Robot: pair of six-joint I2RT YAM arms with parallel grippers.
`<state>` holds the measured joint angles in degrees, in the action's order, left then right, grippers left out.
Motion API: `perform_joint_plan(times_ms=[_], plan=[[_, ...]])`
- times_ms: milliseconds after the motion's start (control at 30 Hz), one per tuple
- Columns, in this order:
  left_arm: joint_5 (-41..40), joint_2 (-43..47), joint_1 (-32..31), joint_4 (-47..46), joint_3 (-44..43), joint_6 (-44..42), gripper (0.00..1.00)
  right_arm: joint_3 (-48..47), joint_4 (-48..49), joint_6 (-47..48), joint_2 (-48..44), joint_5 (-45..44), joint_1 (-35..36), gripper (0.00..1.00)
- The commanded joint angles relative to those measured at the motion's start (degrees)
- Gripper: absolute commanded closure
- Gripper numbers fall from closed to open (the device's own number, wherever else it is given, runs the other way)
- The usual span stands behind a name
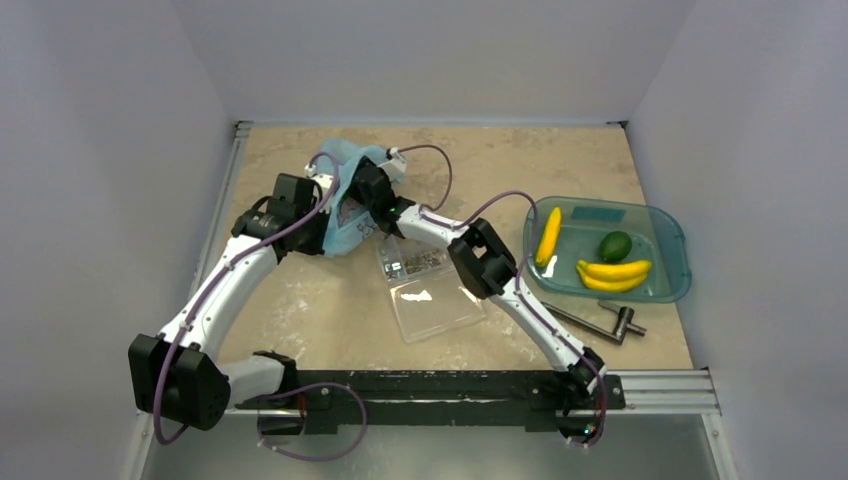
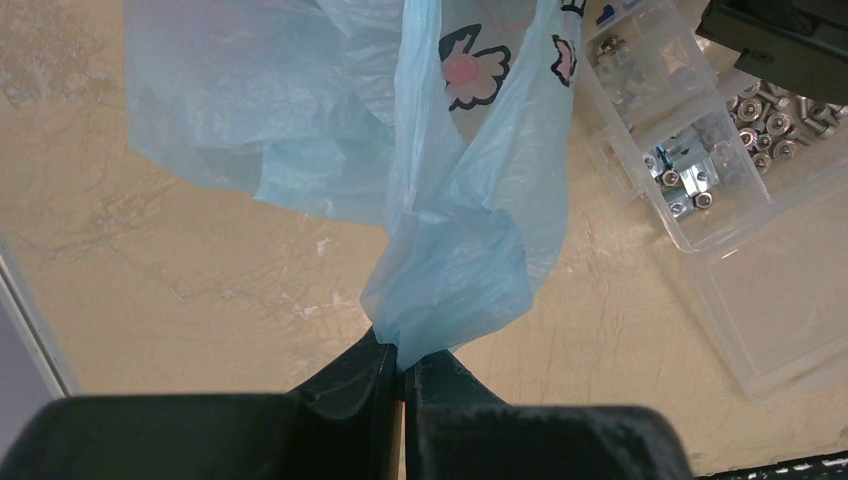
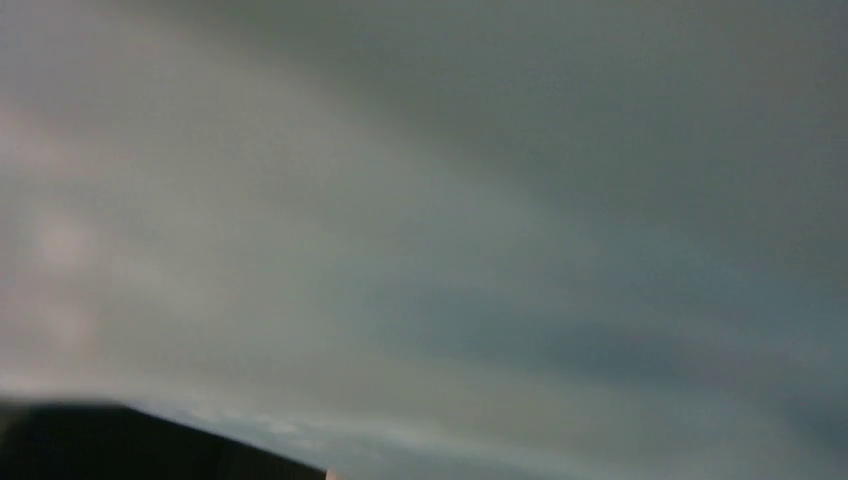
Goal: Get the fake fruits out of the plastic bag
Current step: Take out the fake fruit from the plastic bag.
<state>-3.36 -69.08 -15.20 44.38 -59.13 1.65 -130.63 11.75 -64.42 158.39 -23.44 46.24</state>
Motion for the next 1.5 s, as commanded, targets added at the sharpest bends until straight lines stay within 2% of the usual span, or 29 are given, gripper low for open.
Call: perform_joint_plan(times_ms=[0, 67, 167, 267, 500, 633, 933, 1200, 1467], plan=[[0.27, 1.52, -0.31, -0.2, -1.51, -0.72, 1.0, -6.29, -7.29, -2.12, 4.17, -0.76, -1.04, 0.51], [0.08, 1.5, -0.35, -0.1, -1.43, -0.7, 1.0, -5.42, -5.47, -2.18, 4.62, 0.62, -1.52, 0.6], [-0.45, 1.52, -0.36, -0.05, -1.42, -0.61, 1.0, -5.31, -1.21, 0.01, 5.06, 2.38, -2.03, 0.65], [-1.02, 1.55, -0.36, 0.06, -1.42, -0.62, 1.0, -2.52, 1.78, 2.58, 3.03, 2.3, -2.16, 0.77], [-1.77, 1.01, -0.36, 0.18, -1.38, -0.72, 1.0, 9.78, 15.48, 3.35, -5.66, 10.07, -3.22, 0.88], [-2.0, 0.37, -0.36, 0.1, -1.83, -0.38, 1.0, 18.46, 23.84, 2.61, -12.12, 15.87, -3.52, 0.9], [-4.78, 0.29, -0.1, -0.17, -1.95, 0.99, 1.0, 37.83, 32.25, 0.17, -26.57, 23.21, -3.03, 0.94], [-8.82, 1.78, 0.26, -0.61, -1.36, 2.72, 1.0, 49.4, 34.48, 0.44, -35.32, 28.75, -2.61, 0.96], [-11.82, 3.6, 0.35, -0.92, -1.09, 3.81, 1.0, 57.49, 28.65, 8.74, -45.89, 32.22, -2.47, 0.96]])
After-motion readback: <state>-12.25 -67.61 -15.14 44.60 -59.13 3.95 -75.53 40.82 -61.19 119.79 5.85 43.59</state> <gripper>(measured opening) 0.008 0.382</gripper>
